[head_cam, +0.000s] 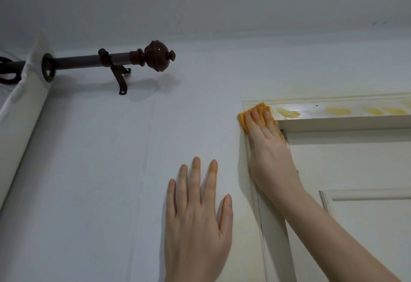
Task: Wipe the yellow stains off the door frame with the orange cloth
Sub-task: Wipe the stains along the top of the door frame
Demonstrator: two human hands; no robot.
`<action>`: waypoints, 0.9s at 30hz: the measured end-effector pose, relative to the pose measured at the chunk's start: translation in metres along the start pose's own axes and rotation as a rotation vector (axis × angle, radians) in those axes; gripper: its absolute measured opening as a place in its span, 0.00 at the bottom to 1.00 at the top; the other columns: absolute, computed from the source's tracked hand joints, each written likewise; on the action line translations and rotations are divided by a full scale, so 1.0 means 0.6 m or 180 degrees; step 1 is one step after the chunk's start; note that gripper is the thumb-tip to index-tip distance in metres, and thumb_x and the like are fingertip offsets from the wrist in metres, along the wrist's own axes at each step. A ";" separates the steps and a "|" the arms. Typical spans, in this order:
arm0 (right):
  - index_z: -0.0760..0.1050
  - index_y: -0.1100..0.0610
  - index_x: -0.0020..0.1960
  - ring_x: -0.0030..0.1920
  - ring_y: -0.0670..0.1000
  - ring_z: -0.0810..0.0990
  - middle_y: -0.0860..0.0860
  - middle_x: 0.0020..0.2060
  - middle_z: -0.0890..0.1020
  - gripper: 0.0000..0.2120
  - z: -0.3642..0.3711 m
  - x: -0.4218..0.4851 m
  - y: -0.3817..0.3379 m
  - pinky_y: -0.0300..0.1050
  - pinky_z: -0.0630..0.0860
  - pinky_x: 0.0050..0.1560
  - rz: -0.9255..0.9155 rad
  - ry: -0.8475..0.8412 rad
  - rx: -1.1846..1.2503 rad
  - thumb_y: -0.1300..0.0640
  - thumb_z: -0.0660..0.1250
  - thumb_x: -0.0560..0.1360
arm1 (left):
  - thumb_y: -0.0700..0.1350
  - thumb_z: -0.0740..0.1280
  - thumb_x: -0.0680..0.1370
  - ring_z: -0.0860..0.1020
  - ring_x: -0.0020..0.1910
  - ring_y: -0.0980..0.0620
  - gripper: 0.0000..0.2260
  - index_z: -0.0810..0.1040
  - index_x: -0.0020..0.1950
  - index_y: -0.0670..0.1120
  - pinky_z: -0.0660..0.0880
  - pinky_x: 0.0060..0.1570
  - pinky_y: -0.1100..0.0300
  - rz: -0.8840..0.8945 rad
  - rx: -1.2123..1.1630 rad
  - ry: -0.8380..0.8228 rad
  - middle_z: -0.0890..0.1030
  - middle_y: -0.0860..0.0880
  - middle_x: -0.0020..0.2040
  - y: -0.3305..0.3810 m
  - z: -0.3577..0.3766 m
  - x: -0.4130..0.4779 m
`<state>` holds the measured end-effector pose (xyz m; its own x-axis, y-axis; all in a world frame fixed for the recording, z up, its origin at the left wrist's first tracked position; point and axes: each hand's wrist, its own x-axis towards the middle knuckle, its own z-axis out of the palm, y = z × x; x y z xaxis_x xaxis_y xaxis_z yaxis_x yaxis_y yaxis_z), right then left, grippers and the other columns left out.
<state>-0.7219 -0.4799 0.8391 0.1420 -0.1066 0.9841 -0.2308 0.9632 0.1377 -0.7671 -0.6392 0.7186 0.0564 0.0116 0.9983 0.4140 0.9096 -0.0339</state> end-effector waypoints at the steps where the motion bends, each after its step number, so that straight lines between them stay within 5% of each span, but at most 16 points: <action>1: 0.63 0.61 0.80 0.83 0.59 0.53 0.58 0.81 0.62 0.33 0.002 0.012 0.003 0.57 0.53 0.82 -0.0067 0.0011 -0.0004 0.62 0.41 0.77 | 0.61 0.53 0.87 0.61 0.87 0.43 0.30 0.60 0.89 0.54 0.58 0.83 0.41 -0.0002 0.0002 0.0011 0.61 0.48 0.88 0.000 0.001 0.001; 6: 0.60 0.59 0.82 0.83 0.57 0.52 0.56 0.82 0.60 0.32 -0.027 -0.008 0.050 0.55 0.52 0.82 0.0453 0.0156 -0.0114 0.66 0.45 0.78 | 0.62 0.49 0.88 0.56 0.89 0.45 0.30 0.55 0.90 0.55 0.54 0.84 0.42 0.0010 0.0032 -0.0089 0.56 0.50 0.90 -0.003 0.001 -0.004; 11: 0.62 0.61 0.81 0.83 0.59 0.52 0.58 0.81 0.60 0.35 -0.022 0.011 0.046 0.59 0.55 0.81 -0.0007 -0.0072 -0.0145 0.64 0.42 0.75 | 0.62 0.48 0.88 0.57 0.88 0.45 0.30 0.56 0.89 0.56 0.54 0.84 0.43 -0.0032 -0.0030 -0.0097 0.57 0.50 0.90 0.001 -0.001 -0.001; 17: 0.59 0.58 0.82 0.84 0.56 0.50 0.55 0.82 0.58 0.32 -0.058 -0.017 0.076 0.53 0.50 0.82 0.0549 0.0026 -0.0234 0.64 0.45 0.78 | 0.63 0.46 0.88 0.50 0.89 0.47 0.30 0.49 0.90 0.59 0.51 0.85 0.43 -0.0009 -0.0084 -0.0179 0.50 0.52 0.90 0.016 -0.004 -0.004; 21: 0.62 0.60 0.81 0.83 0.57 0.51 0.57 0.82 0.60 0.31 -0.040 0.017 0.061 0.52 0.51 0.83 -0.0018 -0.0141 -0.0158 0.70 0.51 0.78 | 0.62 0.50 0.87 0.52 0.89 0.46 0.30 0.51 0.90 0.59 0.52 0.85 0.43 0.0071 -0.0127 -0.0165 0.52 0.51 0.90 0.045 0.003 0.006; 27: 0.61 0.58 0.81 0.83 0.57 0.52 0.56 0.82 0.61 0.34 -0.070 -0.013 0.091 0.55 0.53 0.82 0.0512 0.0052 -0.0188 0.69 0.49 0.75 | 0.63 0.47 0.88 0.52 0.89 0.47 0.30 0.51 0.90 0.58 0.52 0.85 0.43 0.0051 -0.0098 -0.0183 0.52 0.51 0.90 0.057 0.003 0.006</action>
<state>-0.6952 -0.4160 0.8340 0.1235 0.0537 0.9909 -0.1950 0.9804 -0.0289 -0.7546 -0.6074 0.7211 0.0112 0.0507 0.9987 0.4412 0.8960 -0.0504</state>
